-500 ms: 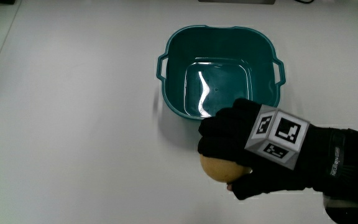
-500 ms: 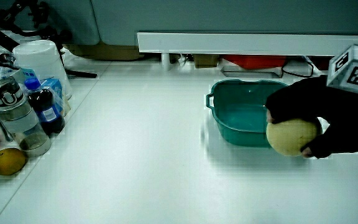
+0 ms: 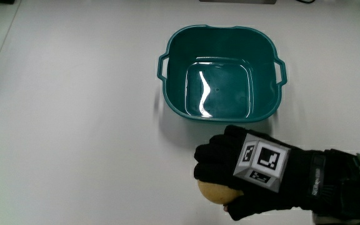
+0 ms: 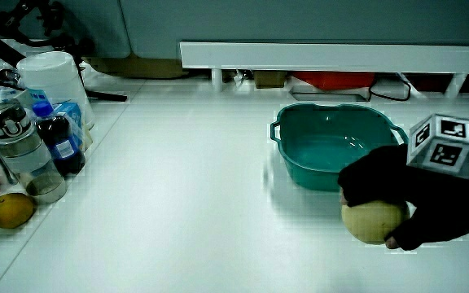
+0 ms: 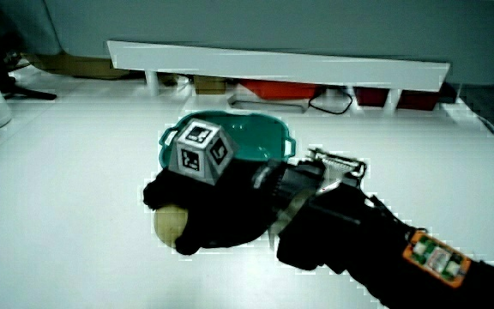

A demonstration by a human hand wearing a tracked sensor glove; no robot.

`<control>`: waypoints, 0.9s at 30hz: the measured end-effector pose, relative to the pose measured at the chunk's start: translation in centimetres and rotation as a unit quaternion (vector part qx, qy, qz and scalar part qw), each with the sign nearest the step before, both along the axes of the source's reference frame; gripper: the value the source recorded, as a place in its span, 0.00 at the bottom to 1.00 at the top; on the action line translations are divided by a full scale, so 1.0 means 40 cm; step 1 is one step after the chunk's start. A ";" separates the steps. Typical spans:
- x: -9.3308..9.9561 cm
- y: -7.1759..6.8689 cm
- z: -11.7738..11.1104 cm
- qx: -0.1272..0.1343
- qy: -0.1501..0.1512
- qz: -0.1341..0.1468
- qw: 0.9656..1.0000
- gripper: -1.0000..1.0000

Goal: Place pear on desk

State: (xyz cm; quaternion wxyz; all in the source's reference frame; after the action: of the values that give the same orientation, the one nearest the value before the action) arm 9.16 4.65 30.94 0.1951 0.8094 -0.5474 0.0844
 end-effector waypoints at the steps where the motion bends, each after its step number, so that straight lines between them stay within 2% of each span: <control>1: -0.001 0.007 0.011 0.017 -0.006 -0.001 1.000 0.50; 2: -0.002 0.014 0.025 0.028 0.002 -0.007 1.000 0.50; 3: -0.004 0.020 0.034 0.029 -0.004 -0.006 1.000 0.50; 10: -0.011 0.053 0.102 -0.002 -0.016 0.000 1.000 0.50; 12: -0.013 0.065 0.124 0.011 -0.005 -0.007 1.000 0.50; 14: -0.015 0.072 0.138 0.017 -0.016 -0.006 1.000 0.50; 16: -0.014 0.075 0.150 0.011 -0.015 -0.004 1.000 0.50; 18: -0.013 0.077 0.159 0.034 0.046 -0.027 0.998 0.50; 20: -0.013 0.077 0.169 0.027 0.047 -0.025 0.998 0.50; 23: -0.019 0.083 0.176 0.035 0.053 -0.031 0.997 0.50; 27: -0.020 0.092 0.199 0.024 0.053 -0.034 0.998 0.50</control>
State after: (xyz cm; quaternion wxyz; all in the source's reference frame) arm 8.35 8.31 38.89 0.2073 0.7983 -0.5651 0.0218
